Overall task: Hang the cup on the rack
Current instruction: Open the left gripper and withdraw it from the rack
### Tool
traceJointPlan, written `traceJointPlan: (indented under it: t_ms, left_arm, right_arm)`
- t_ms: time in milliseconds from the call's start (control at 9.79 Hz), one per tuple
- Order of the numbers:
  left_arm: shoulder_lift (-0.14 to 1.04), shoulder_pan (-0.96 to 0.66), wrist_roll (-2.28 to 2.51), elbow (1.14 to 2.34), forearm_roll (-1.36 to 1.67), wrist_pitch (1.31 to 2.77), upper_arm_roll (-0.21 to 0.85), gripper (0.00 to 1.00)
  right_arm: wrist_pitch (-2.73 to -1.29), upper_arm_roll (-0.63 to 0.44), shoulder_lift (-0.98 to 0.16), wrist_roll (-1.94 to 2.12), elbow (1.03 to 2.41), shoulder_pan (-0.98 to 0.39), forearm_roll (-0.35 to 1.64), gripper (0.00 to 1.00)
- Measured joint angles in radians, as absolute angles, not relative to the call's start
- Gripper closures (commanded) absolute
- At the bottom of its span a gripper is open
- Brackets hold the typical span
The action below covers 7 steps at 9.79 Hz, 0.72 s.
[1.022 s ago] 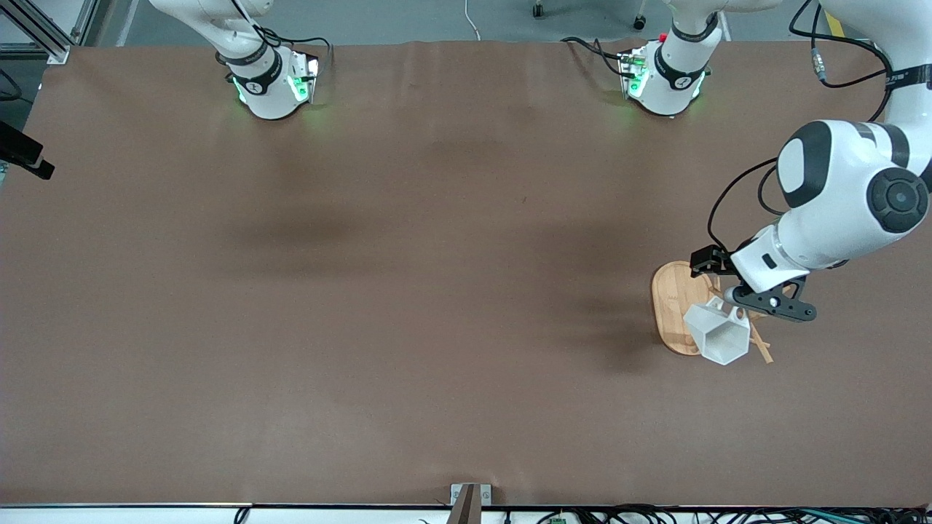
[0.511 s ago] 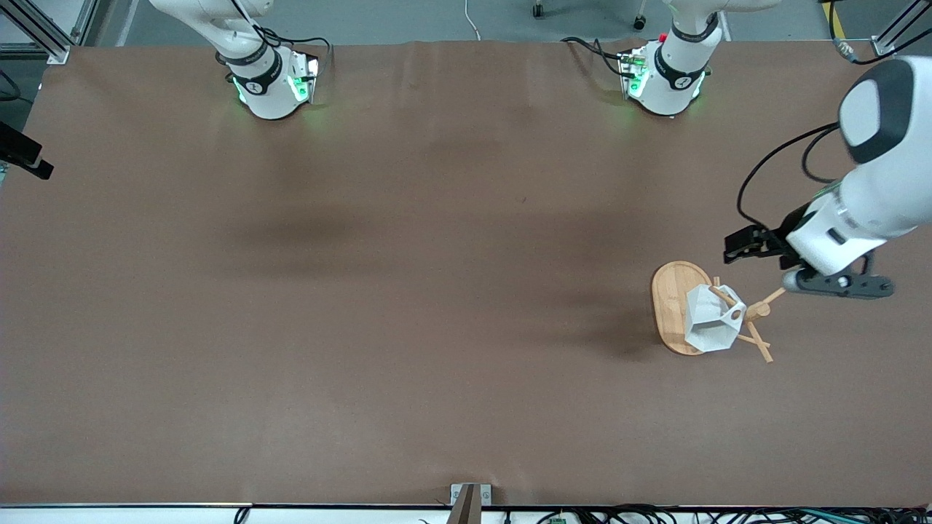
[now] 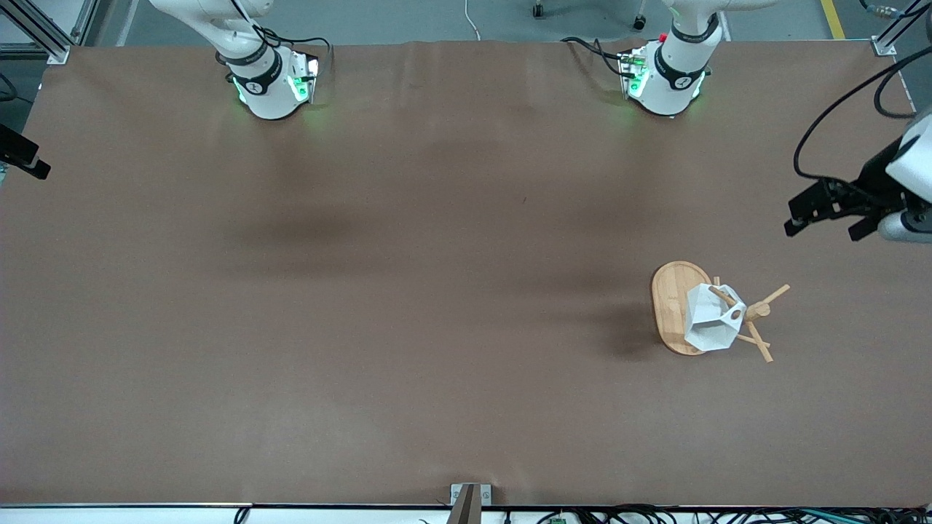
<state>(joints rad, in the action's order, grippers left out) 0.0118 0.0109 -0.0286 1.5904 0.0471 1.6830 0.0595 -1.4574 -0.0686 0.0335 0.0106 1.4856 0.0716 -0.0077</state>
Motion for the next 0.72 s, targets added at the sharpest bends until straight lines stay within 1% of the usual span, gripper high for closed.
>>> traceJointPlan:
  t_ms: [409, 715]
  left_arm:
    - [-0.062, 0.009, 0.053, 1.592, -0.017, 1.549, 0.105, 0.0]
    - [-0.087, 0.009, 0.077, 1.599, -0.017, 1.533, 0.109, 0.0]
  right_arm:
    - [-1.458, -0.07, 0.033, 0.011, 1.486, 0.073, -0.008, 0.0]
    - [-1.458, -0.07, 0.033, 0.011, 1.486, 0.073, -0.008, 0.0]
